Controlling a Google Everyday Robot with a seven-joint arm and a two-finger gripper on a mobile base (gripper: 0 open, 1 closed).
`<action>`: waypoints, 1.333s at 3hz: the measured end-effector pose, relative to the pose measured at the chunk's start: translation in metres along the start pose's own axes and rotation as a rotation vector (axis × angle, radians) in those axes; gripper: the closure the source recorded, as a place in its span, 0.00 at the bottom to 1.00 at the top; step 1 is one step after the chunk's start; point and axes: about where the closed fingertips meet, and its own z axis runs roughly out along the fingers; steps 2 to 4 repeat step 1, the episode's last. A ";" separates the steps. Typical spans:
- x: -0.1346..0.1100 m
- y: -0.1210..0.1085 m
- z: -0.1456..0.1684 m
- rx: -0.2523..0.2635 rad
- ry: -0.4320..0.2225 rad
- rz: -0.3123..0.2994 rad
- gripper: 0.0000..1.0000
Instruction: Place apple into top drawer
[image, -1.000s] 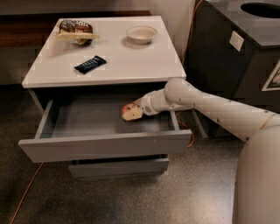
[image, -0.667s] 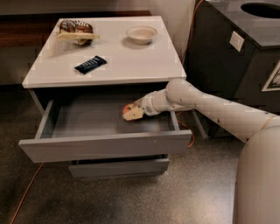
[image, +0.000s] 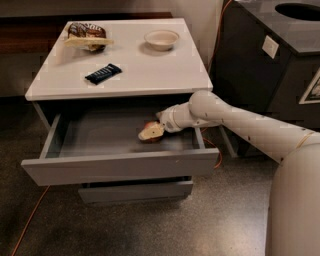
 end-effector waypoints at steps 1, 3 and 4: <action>0.000 0.000 0.000 0.000 0.000 0.000 0.00; 0.000 0.000 0.000 0.000 0.000 0.000 0.00; 0.000 0.000 0.000 0.000 0.000 0.000 0.00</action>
Offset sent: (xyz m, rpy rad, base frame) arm 0.0000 0.0000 0.0000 0.0000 0.0000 0.0000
